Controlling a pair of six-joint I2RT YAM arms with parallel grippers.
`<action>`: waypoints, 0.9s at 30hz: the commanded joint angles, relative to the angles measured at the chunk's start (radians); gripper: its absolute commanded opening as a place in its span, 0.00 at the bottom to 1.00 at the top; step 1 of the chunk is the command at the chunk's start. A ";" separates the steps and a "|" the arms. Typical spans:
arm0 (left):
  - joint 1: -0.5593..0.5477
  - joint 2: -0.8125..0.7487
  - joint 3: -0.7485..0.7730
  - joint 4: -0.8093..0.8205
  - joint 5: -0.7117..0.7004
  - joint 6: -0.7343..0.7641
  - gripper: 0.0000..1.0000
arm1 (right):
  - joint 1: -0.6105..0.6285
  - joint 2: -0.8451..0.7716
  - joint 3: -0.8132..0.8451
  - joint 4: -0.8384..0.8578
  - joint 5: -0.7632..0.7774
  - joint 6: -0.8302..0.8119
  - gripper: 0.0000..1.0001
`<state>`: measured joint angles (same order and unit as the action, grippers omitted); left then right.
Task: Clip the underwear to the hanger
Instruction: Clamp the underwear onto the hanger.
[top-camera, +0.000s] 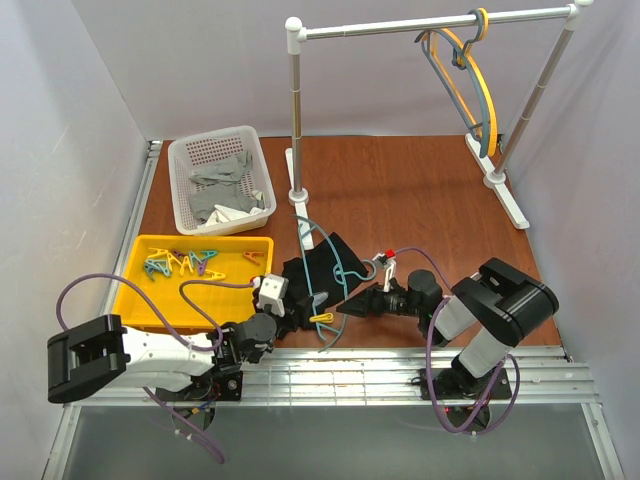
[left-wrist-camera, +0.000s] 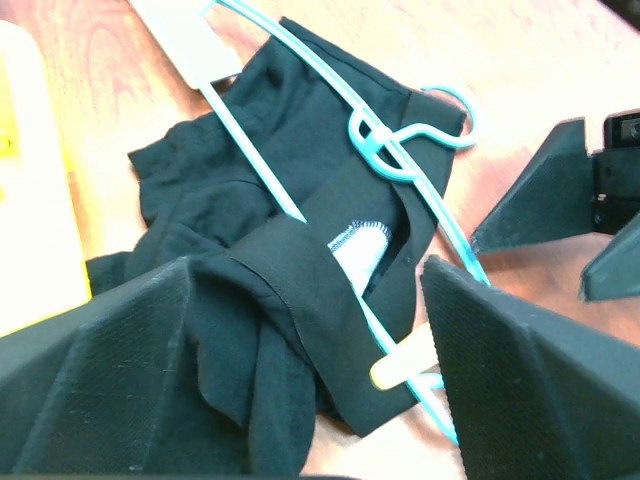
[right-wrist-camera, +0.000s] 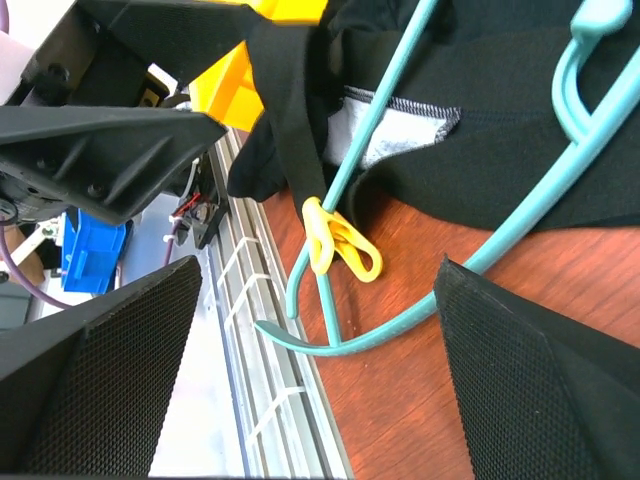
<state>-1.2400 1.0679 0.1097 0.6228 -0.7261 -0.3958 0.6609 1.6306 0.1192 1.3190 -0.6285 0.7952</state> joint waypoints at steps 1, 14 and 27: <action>0.002 -0.034 0.053 -0.119 -0.081 0.012 0.87 | -0.012 -0.023 0.028 0.533 -0.031 -0.036 0.85; 0.016 -0.224 0.137 -0.366 -0.173 -0.058 0.98 | -0.015 -0.435 0.186 -0.318 0.266 -0.488 0.86; 0.433 -0.185 0.295 -0.733 -0.113 -0.239 0.98 | -0.181 -0.437 0.444 -0.464 0.144 -0.498 0.88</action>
<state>-0.8410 0.8570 0.3569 -0.0273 -0.8227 -0.6098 0.5251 1.1938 0.4919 0.8928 -0.4206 0.3187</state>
